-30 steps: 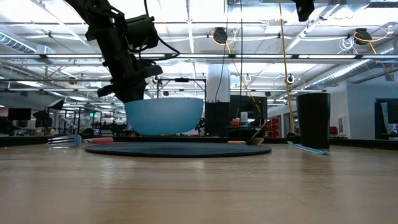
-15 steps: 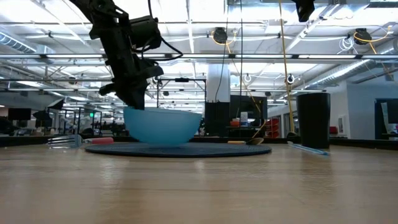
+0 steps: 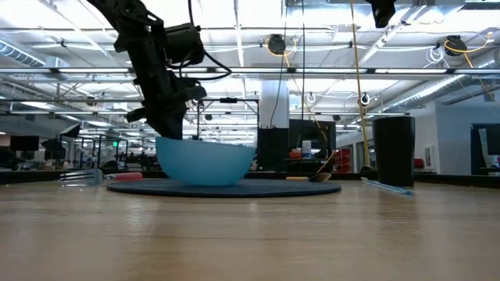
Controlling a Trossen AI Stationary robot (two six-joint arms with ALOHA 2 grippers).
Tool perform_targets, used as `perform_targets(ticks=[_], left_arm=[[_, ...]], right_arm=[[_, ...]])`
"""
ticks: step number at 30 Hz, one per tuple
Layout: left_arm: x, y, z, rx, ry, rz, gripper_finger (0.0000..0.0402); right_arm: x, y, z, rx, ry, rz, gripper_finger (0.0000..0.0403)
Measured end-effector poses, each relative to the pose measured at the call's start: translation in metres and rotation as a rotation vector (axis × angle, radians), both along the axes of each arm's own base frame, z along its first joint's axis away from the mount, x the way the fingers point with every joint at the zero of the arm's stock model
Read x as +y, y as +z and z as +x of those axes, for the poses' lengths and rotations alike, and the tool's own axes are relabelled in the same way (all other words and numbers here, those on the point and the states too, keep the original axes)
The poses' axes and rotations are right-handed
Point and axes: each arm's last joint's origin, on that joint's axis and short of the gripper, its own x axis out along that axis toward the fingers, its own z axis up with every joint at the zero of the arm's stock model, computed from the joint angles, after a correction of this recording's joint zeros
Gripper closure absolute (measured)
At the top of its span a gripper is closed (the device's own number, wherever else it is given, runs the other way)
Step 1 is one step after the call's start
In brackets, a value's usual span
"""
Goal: Pick & Place Utensil
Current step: Put the blue bowl on the blue mat
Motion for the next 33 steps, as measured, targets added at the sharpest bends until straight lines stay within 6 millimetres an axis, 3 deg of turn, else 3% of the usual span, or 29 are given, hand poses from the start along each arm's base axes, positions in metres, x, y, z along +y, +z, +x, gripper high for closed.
perform_targets(ticks=[8, 19, 33], left_arm=[[-0.003, -0.009, 0.005, 0.016, -0.032, -0.041, 0.0390], [-0.002, -0.009, 0.004, 0.027, -0.003, -0.013, 0.0325], [-0.001, -0.008, 0.007, 0.002, -0.001, 0.017, 0.0321]], right_arm=[[0.000, -0.010, 0.001, 0.026, 0.002, 0.035, 0.0248], [0.000, -0.014, 0.001, 0.038, 0.002, 0.062, 0.0248], [0.000, -0.014, 0.001, 0.036, 0.002, 0.061, 0.0248]])
